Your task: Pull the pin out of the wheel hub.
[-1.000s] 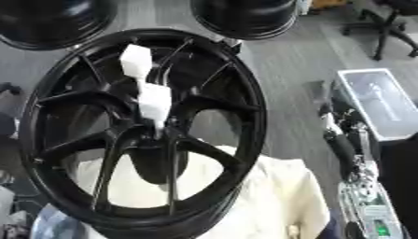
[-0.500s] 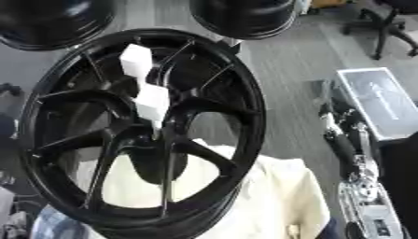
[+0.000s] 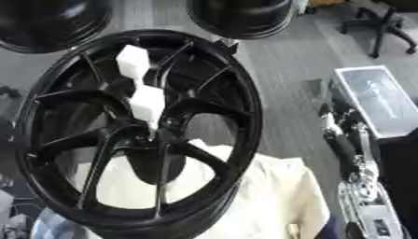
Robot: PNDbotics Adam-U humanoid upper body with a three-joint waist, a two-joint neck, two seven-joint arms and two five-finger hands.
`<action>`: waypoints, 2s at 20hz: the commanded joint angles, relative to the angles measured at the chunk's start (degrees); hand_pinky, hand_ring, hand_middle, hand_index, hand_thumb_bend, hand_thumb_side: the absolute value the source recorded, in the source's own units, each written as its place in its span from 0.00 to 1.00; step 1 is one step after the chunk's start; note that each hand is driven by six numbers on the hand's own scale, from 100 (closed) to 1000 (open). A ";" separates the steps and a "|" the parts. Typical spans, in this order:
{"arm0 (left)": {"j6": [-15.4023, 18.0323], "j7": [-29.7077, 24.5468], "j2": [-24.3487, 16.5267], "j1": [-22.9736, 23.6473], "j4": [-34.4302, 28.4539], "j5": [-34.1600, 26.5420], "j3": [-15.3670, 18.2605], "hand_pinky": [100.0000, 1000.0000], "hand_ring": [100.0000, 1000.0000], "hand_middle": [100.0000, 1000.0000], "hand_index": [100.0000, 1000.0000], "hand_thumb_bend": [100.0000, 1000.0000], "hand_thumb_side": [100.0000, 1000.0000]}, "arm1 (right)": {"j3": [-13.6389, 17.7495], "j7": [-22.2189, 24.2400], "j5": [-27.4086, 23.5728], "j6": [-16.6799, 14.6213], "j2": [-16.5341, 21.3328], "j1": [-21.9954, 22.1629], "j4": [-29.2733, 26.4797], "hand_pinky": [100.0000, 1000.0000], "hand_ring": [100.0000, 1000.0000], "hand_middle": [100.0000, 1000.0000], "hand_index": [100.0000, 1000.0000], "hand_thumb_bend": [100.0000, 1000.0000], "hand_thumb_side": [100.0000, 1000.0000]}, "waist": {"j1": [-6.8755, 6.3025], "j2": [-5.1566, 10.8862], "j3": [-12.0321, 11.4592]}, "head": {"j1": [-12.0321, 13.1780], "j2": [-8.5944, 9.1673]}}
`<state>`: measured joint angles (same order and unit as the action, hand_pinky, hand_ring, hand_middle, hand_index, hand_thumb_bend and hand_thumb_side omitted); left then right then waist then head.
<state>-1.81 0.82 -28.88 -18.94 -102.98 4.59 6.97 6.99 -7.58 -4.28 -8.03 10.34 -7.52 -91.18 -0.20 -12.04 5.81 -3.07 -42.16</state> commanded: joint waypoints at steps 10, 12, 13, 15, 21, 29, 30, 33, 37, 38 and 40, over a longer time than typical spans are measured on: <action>11.46 -27.83 -27.33 -21.35 6.54 6.06 -15.94 0.79 0.81 0.80 0.88 0.51 0.60 | -1.20 1.12 0.55 0.20 2.60 0.39 -0.51 0.78 0.73 0.71 0.82 0.09 0.42 | -1.76 2.70 2.78 | 1.38 0.70; 13.14 -31.79 -25.06 -25.83 9.85 6.83 -18.82 0.79 0.81 0.80 0.88 0.52 0.60 | -1.28 1.21 0.58 0.19 2.92 0.55 -0.44 0.78 0.74 0.71 0.82 0.09 0.42 | -1.86 2.99 2.86 | 1.22 0.93; 13.53 -33.27 -23.64 -27.95 12.08 7.75 -20.01 0.79 0.81 0.80 0.88 0.52 0.60 | -1.34 1.26 0.58 0.19 3.00 0.58 -0.42 0.78 0.74 0.71 0.82 0.09 0.42 | -1.89 3.11 2.94 | 1.23 1.00; 14.29 -35.35 -19.89 -31.62 16.40 9.78 -22.10 0.78 0.81 0.80 0.87 0.53 0.60 | -1.48 1.40 0.57 0.20 3.03 0.65 -0.37 0.78 0.74 0.71 0.82 0.09 0.43 | -1.84 3.27 3.18 | 1.21 1.07; 17.69 -37.77 -9.04 -37.84 27.13 17.05 -24.59 0.78 0.82 0.81 0.87 0.54 0.59 | -1.85 1.71 0.44 0.28 2.71 0.71 -0.25 0.78 0.73 0.71 0.82 0.09 0.43 | -1.52 3.33 4.01 | 1.56 0.89; 20.60 -38.57 -3.86 -39.17 32.94 20.77 -25.64 0.78 0.81 0.80 0.87 0.52 0.56 | -2.19 2.08 0.35 0.28 2.61 0.53 -0.20 0.78 0.73 0.71 0.82 0.09 0.43 | -1.54 3.00 5.02 | 2.22 0.88; 20.78 -38.83 -3.63 -39.17 33.24 21.08 -25.74 0.78 0.81 0.80 0.87 0.52 0.56 | -2.21 2.12 0.35 0.28 2.60 0.50 -0.21 0.78 0.73 0.71 0.82 0.09 0.43 | -1.55 2.99 5.05 | 2.27 0.88; 20.98 -38.69 -2.57 -38.85 34.36 22.67 -25.59 0.78 0.81 0.79 0.86 0.51 0.54 | -2.24 2.17 0.35 0.29 2.56 0.49 -0.18 0.78 0.73 0.71 0.82 0.09 0.43 | -1.54 2.98 5.13 | 2.34 0.83; 21.73 -37.82 -1.52 -38.30 35.98 23.65 -25.79 0.76 0.78 0.75 0.83 0.46 0.48 | -2.27 2.27 0.32 0.27 2.44 0.48 -0.17 0.78 0.73 0.71 0.82 0.09 0.43 | -1.50 2.93 5.39 | 2.43 0.85; 22.02 -38.19 -1.42 -38.19 36.24 23.47 -25.93 0.76 0.77 0.74 0.82 0.46 0.47 | -2.24 2.24 0.31 0.27 2.43 0.49 -0.17 0.78 0.73 0.71 0.82 0.09 0.43 | -1.52 2.92 5.44 | 2.47 0.86; 22.41 -38.98 -1.34 -38.04 36.55 23.13 -26.04 0.75 0.76 0.72 0.80 0.44 0.45 | -2.19 2.18 0.30 0.28 2.42 0.47 -0.18 0.78 0.73 0.71 0.82 0.09 0.43 | -1.56 2.90 5.48 | 2.51 0.87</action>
<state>20.26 -37.86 -29.65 -56.11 -66.20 27.78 -19.25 4.60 -5.43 -3.88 -7.70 11.90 -6.55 -90.64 -1.96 -9.85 11.27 -0.64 -41.87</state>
